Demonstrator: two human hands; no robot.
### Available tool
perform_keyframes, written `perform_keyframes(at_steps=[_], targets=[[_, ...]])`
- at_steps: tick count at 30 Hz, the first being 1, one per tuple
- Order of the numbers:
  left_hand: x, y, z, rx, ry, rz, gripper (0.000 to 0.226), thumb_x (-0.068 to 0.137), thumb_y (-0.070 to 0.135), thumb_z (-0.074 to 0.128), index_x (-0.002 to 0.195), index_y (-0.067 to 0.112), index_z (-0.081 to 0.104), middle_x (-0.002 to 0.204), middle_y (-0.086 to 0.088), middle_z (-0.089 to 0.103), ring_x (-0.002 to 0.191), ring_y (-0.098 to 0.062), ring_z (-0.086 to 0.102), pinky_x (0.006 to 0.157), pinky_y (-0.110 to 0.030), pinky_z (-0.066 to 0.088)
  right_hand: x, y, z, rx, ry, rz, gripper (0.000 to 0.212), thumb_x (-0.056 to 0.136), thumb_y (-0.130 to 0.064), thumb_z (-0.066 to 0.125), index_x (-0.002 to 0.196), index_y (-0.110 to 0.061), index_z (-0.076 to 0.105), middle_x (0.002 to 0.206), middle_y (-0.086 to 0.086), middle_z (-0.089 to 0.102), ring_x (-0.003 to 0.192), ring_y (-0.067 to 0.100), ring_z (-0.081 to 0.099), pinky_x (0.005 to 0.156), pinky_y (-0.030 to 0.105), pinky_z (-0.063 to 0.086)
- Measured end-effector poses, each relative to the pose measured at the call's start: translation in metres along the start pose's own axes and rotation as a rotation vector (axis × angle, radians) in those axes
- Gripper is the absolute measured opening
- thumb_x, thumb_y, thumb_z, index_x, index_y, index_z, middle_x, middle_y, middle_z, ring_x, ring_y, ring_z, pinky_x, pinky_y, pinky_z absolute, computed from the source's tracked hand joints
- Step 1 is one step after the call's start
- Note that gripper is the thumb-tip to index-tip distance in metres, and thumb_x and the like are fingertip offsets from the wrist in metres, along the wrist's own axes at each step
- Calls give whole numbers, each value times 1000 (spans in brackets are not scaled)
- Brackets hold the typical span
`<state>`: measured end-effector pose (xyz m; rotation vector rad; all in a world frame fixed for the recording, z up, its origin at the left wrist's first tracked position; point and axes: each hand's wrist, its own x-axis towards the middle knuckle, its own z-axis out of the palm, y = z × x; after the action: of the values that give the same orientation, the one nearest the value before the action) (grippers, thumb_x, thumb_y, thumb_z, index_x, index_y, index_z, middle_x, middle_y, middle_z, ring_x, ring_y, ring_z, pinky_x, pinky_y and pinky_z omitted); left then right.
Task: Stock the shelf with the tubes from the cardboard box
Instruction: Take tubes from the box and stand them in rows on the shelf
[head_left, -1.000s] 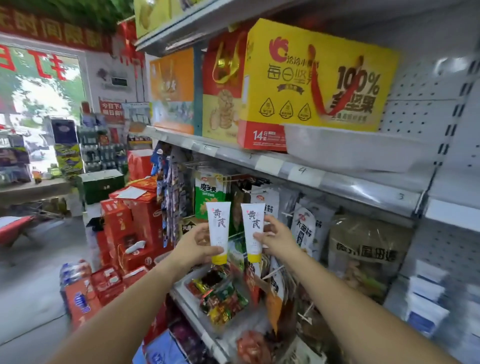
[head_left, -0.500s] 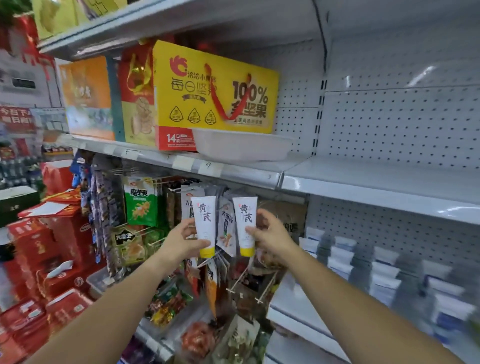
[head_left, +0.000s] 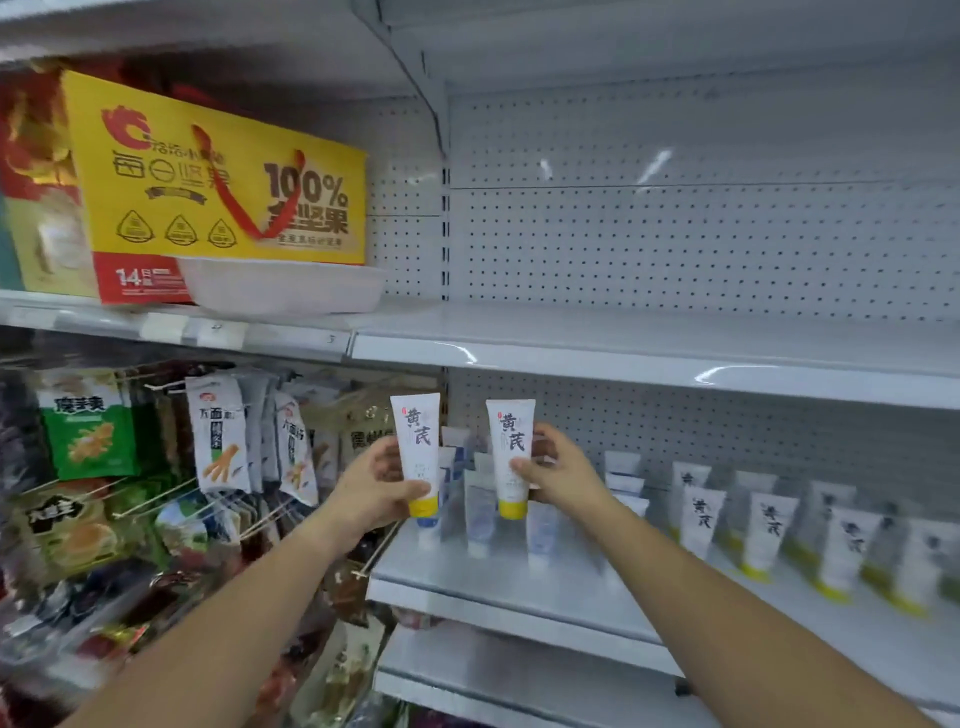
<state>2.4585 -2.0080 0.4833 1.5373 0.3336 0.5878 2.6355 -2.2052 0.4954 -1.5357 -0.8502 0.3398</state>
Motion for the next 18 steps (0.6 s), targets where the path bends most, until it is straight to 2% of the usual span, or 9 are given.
perform_keyframes(at_steps=[2, 5, 8, 9, 12, 15, 18], targets=[[5, -2, 33, -5, -47, 1, 57, 76, -9, 77, 122, 19, 58, 115, -12, 69, 101, -33, 70, 73, -46, 59, -15, 3, -36, -8, 55, 16, 37, 89, -4, 67, 119, -23, 57, 111, 6, 63, 101, 26, 63, 74, 39, 60], [12, -6, 81, -15, -113, -1, 61, 72, -7, 81, 122, 18, 58, 116, -14, 68, 103, -34, 69, 77, -49, 60, -36, 7, -86, -11, 147, 40, 41, 88, -4, 68, 123, -20, 57, 112, 8, 63, 104, 29, 63, 78, 47, 60], [20, -12, 129, -14, -185, -10, 62, 71, -5, 82, 122, 19, 58, 117, -13, 68, 105, -32, 68, 73, -44, 60, -61, 9, -129, -17, 228, 33, 39, 89, -3, 67, 122, -21, 56, 110, 8, 63, 100, 25, 63, 67, 31, 60], [22, -13, 144, -18, -209, -14, 60, 73, -7, 80, 122, 19, 58, 117, -13, 68, 105, -32, 67, 73, -43, 60, -68, 11, -142, -20, 254, 36, 39, 89, -3, 67, 121, -23, 56, 109, 7, 63, 100, 25, 63, 68, 33, 60], [28, -20, 187, -16, -284, -21, 61, 73, -7, 81, 123, 19, 57, 118, -11, 67, 106, -32, 68, 77, -50, 60, -92, 16, -178, -15, 310, 62, 40, 88, -6, 69, 119, -28, 57, 109, 4, 63, 104, 28, 64, 83, 50, 58], [32, -24, 227, -47, -331, -32, 61, 71, -9, 82, 120, 18, 58, 117, -14, 68, 106, -33, 68, 75, -50, 60, -114, 20, -212, -29, 369, 83, 38, 89, -7, 69, 119, -27, 57, 112, 4, 63, 104, 27, 64, 83, 49, 59], [32, -29, 262, -35, -395, -20, 67, 63, 3, 87, 121, 20, 59, 116, -12, 70, 104, -32, 69, 81, -56, 58, -132, 20, -241, -13, 409, 93, 37, 89, -4, 67, 115, -29, 59, 116, 6, 64, 105, 28, 65, 81, 49, 59]])
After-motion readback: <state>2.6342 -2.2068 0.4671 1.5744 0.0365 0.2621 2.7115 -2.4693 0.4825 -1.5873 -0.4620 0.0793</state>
